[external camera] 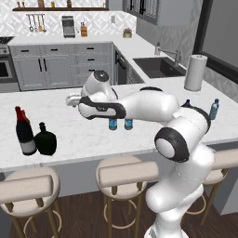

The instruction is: Move the plastic bottles in the middle to the plastics group, and the glass bottles in the middle to the glass group.

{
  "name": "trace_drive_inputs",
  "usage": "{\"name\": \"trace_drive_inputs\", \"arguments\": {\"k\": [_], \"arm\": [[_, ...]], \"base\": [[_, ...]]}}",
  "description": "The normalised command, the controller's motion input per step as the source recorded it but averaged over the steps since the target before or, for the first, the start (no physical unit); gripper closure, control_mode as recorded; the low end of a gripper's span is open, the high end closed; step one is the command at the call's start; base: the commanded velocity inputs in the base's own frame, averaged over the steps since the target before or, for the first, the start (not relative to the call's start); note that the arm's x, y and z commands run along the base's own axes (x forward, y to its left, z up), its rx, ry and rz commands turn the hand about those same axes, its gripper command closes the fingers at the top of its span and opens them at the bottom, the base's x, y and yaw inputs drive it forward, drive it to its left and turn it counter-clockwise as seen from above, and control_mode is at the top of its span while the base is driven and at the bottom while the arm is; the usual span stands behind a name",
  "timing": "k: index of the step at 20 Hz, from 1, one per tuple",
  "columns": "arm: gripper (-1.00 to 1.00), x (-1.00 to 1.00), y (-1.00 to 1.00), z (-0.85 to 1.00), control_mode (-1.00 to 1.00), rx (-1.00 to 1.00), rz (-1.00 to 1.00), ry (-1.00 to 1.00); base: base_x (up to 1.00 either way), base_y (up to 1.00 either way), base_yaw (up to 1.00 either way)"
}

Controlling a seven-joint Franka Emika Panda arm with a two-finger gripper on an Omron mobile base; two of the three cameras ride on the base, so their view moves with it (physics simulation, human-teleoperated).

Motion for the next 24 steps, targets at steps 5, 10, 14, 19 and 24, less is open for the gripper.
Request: {"name": "trace_drive_inputs", "arguments": {"k": [5, 10, 14, 19, 24], "arm": [[-1.00, -0.26, -1.00, 0.02, -1.00, 0.00, 0.00, 0.19], [-1.00, -0.01, -0.91, 0.03, -1.00, 0.00, -0.08, 0.28], [-1.00, 0.35, -0.65, 0.00, -1.00, -0.06, -0.09, 0.38], [-1.00, 0.31, -0.35, -0.06, -1.00, -0.18, -0.06, 0.09], [-1.00, 0.33, -0.03, -0.19, -1.00, -0.10, 0.00, 0.03]], "base": [[0.00, 0.00, 0.00], [0.00, 0.00, 0.00], [0.00, 0.00, 0.00], [0.00, 0.00, 0.00], [0.00, 0.00, 0.00]]}}
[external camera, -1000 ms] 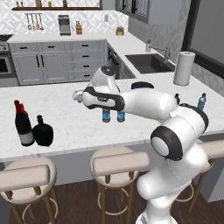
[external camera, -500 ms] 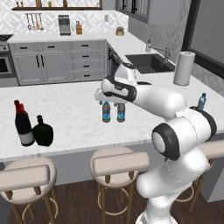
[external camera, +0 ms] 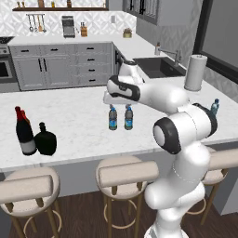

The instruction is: Move the plastic bottles in the middle to the plastics group, and the glass bottles in the middle to the glass group.

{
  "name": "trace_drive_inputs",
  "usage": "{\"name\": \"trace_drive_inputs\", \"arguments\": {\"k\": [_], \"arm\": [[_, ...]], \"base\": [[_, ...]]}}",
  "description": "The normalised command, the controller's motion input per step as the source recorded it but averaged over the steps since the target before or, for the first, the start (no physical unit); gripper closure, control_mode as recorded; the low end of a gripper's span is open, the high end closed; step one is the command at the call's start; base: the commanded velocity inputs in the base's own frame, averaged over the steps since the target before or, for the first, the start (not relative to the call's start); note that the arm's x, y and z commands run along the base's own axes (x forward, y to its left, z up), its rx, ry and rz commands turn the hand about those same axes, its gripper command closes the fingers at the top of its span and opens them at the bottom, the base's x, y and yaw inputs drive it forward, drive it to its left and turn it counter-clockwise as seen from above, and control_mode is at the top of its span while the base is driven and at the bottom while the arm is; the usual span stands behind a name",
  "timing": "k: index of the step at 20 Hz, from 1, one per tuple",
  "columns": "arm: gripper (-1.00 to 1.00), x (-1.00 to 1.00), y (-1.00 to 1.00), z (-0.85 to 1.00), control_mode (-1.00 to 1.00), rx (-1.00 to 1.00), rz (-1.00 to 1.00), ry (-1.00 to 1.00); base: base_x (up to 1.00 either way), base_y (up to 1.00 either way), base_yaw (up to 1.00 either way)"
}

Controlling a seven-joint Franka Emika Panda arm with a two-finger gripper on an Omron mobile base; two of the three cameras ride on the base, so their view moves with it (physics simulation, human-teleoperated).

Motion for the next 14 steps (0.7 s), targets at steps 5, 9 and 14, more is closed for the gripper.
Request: {"name": "trace_drive_inputs", "arguments": {"k": [5, 9, 14], "arm": [[-1.00, 0.23, -0.09, -0.22, -1.00, -0.01, 0.00, 0.00], [-1.00, 0.27, -0.01, -0.33, -1.00, 0.00, 0.00, 0.00], [-1.00, 0.39, 0.01, -0.28, -1.00, -0.01, 0.00, -0.03]], "base": [[0.00, 0.00, 0.00], [0.00, 0.00, 0.00], [0.00, 0.00, 0.00]]}}
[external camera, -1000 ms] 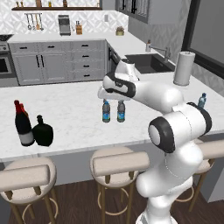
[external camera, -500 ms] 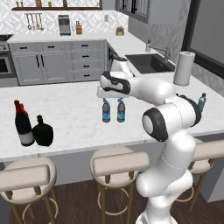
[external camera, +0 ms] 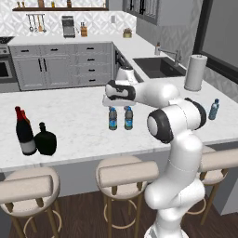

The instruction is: Move the plastic bottles in the middle to the plastics group, and the glass bottles in the middle to the glass group.

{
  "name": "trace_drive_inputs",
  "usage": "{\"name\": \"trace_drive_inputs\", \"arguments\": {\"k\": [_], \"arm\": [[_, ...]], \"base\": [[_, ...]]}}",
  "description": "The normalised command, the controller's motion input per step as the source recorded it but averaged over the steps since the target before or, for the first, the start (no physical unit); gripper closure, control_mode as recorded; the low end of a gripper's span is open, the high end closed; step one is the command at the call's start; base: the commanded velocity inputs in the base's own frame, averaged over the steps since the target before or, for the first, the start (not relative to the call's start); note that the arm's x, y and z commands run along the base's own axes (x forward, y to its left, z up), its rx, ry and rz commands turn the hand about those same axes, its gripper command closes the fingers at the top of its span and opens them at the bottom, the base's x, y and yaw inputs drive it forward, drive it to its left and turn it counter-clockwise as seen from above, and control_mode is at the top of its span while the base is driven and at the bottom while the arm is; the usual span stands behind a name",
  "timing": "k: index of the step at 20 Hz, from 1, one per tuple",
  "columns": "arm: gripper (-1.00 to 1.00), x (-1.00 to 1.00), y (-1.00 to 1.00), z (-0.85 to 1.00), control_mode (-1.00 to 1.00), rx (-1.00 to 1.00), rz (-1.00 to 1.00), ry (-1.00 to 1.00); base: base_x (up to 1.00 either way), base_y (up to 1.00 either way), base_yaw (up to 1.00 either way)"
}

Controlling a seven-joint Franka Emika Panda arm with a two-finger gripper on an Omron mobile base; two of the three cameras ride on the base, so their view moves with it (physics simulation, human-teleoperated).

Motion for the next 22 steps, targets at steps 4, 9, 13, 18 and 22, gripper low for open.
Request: {"name": "trace_drive_inputs", "arguments": {"k": [4, 9, 13, 18, 22], "arm": [[-1.00, 0.39, 0.01, -0.17, -1.00, -0.02, 0.00, -0.06], [-1.00, 0.32, 0.10, -0.10, -1.00, 0.00, 0.00, -0.01], [-1.00, 0.45, 0.10, -0.25, -1.00, 0.00, 0.00, 0.00], [-1.00, 0.49, 0.06, -0.22, -1.00, -0.02, 0.00, 0.00], [-1.00, 0.15, 0.02, -0.23, -1.00, -0.01, 0.00, 0.02]], "base": [[0.00, 0.00, 0.00], [0.00, 0.00, 0.00], [0.00, 0.00, 0.00], [0.00, 0.00, 0.00], [0.00, 0.00, 0.00]]}}
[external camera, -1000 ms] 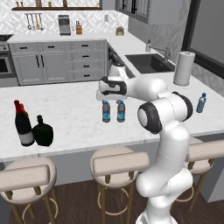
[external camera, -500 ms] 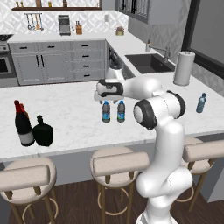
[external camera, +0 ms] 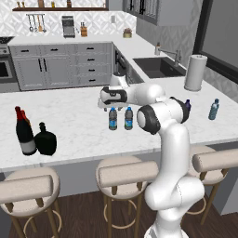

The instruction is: Move the plastic bottles in the middle to the plastics group, and the glass bottles in the middle to the glass group.

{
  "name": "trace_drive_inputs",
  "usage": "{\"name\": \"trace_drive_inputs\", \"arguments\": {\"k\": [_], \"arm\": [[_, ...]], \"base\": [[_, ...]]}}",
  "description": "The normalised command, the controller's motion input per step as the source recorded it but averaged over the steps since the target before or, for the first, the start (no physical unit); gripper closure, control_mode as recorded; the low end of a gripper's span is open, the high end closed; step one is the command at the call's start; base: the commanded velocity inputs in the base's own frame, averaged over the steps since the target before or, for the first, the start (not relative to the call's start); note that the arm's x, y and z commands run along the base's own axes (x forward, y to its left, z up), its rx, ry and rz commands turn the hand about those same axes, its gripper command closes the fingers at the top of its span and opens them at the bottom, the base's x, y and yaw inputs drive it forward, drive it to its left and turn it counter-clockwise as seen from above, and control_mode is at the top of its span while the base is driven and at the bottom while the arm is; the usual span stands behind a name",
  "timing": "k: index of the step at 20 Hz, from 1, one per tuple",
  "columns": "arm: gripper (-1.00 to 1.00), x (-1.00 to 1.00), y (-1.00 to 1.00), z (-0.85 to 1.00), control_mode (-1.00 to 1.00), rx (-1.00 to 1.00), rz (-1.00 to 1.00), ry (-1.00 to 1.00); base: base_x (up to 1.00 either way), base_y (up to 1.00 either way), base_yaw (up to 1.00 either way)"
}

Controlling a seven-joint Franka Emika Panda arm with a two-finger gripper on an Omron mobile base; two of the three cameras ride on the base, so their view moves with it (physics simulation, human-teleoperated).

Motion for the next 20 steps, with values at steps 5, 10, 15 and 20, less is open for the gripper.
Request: {"name": "trace_drive_inputs", "arguments": {"k": [5, 10, 15, 20], "arm": [[-1.00, 0.08, 0.02, -0.16, -1.00, 0.00, 0.00, 0.00], [-1.00, -0.04, 0.00, -0.01, -1.00, 0.00, 0.00, 0.00], [-1.00, -0.17, 0.00, 0.00, -1.00, 0.00, 0.00, 0.00], [-1.00, -0.17, 0.00, 0.00, -1.00, 0.00, 0.00, 0.00]], "base": [[0.00, 0.00, 0.00], [0.00, 0.00, 0.00], [0.00, 0.00, 0.00], [0.00, 0.00, 0.00]]}}
